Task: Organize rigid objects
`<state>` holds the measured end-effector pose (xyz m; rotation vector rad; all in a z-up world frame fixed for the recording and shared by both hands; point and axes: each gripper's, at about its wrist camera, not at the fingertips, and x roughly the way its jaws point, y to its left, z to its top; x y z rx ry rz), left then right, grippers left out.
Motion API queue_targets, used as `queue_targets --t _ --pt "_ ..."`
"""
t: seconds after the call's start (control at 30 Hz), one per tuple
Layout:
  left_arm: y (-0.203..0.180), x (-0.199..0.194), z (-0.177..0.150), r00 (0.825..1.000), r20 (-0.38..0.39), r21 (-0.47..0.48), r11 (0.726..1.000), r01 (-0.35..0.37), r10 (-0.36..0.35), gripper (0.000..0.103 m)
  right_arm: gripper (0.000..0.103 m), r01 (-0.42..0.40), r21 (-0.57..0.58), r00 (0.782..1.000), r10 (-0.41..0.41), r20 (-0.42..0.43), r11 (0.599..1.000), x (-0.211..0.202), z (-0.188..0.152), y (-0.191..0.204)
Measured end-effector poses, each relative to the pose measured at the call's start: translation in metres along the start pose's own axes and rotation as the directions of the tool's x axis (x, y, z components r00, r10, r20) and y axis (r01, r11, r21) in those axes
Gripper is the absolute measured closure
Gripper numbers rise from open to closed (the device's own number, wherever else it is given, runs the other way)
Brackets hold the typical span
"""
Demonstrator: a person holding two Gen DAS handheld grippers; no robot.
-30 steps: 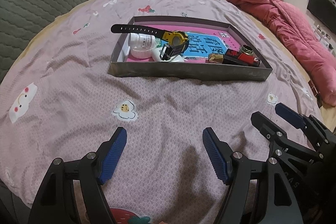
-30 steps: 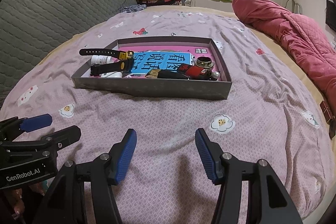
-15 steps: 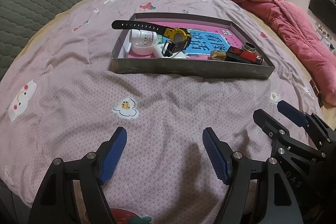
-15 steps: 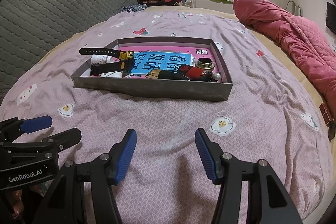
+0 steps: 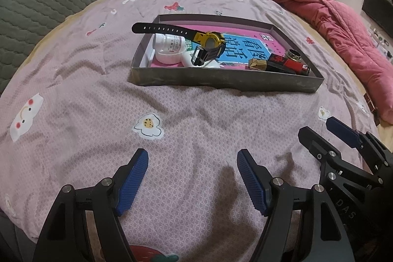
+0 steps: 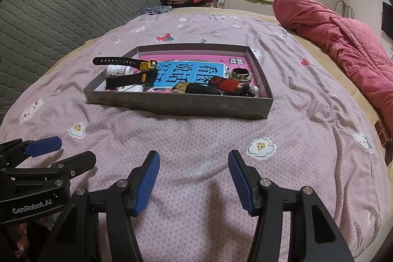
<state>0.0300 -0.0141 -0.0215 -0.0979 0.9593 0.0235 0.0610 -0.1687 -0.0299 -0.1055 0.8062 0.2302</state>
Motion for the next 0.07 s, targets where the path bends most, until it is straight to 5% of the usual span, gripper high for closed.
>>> queue_targets --t 0.07 --pt "-0.0001 0.0008 0.0001 1.0 -0.003 0.0 1.0 0.001 -0.001 0.027 0.045 0.0 0.001 1.0 0.0 0.001 1.0 0.0002 0.0004 0.0"
